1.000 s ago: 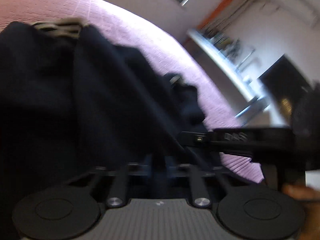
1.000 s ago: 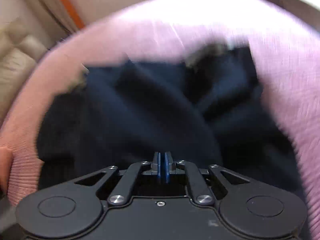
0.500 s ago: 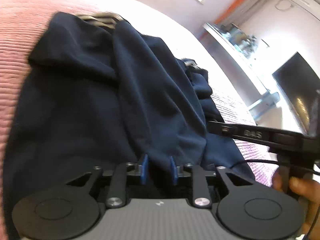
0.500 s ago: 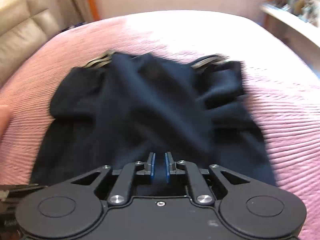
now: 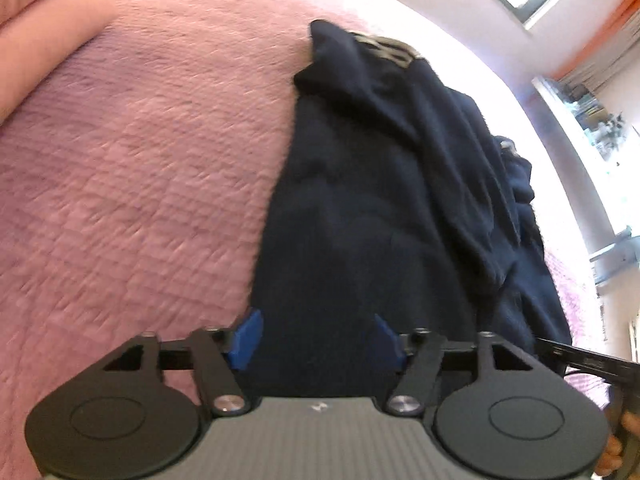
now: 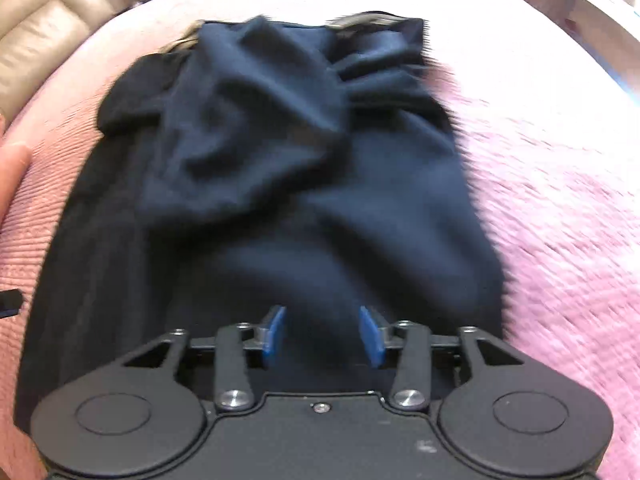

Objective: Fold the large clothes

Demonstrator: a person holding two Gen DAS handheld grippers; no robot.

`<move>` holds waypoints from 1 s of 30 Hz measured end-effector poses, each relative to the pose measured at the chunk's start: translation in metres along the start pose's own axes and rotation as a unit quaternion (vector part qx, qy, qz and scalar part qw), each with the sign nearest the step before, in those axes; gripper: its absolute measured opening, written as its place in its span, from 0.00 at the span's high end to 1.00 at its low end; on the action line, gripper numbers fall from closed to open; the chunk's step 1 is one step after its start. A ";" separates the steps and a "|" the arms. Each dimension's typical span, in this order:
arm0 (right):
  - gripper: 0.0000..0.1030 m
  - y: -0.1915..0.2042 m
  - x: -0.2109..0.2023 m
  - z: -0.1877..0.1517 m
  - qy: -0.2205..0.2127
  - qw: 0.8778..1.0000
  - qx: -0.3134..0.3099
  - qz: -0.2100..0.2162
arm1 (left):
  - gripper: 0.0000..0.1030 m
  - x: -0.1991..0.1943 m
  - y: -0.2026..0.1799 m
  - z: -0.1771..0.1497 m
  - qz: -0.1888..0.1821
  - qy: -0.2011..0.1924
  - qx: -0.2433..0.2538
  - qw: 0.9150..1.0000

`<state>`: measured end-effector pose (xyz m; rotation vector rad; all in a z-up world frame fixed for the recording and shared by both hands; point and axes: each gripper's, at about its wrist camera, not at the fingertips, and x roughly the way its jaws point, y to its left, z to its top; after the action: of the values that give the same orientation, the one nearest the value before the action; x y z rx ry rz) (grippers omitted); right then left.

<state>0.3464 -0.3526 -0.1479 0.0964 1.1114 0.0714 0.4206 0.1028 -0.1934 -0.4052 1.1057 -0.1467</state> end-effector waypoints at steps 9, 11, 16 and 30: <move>0.29 -0.078 -0.039 -0.064 0.065 0.994 0.085 -0.037 | 0.26 -0.002 0.034 -0.033 -0.009 0.066 -0.072 0.995; 0.27 -0.085 -0.041 -0.074 0.076 0.992 0.096 -0.023 | 0.24 0.004 0.041 -0.041 -0.032 0.087 -0.093 0.991; 0.27 -0.099 -0.031 -0.095 0.091 0.989 0.116 -0.008 | 0.23 0.005 0.052 -0.046 -0.052 0.074 -0.122 0.988; 0.75 -0.099 -0.032 -0.109 0.098 0.987 0.113 0.054 | 0.84 0.012 0.032 -0.041 -0.041 0.076 -0.051 0.995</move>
<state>0.2350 -0.4502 -0.1785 0.3598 1.3089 0.0523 0.3864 0.1183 -0.2315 -0.5374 1.2498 -0.1967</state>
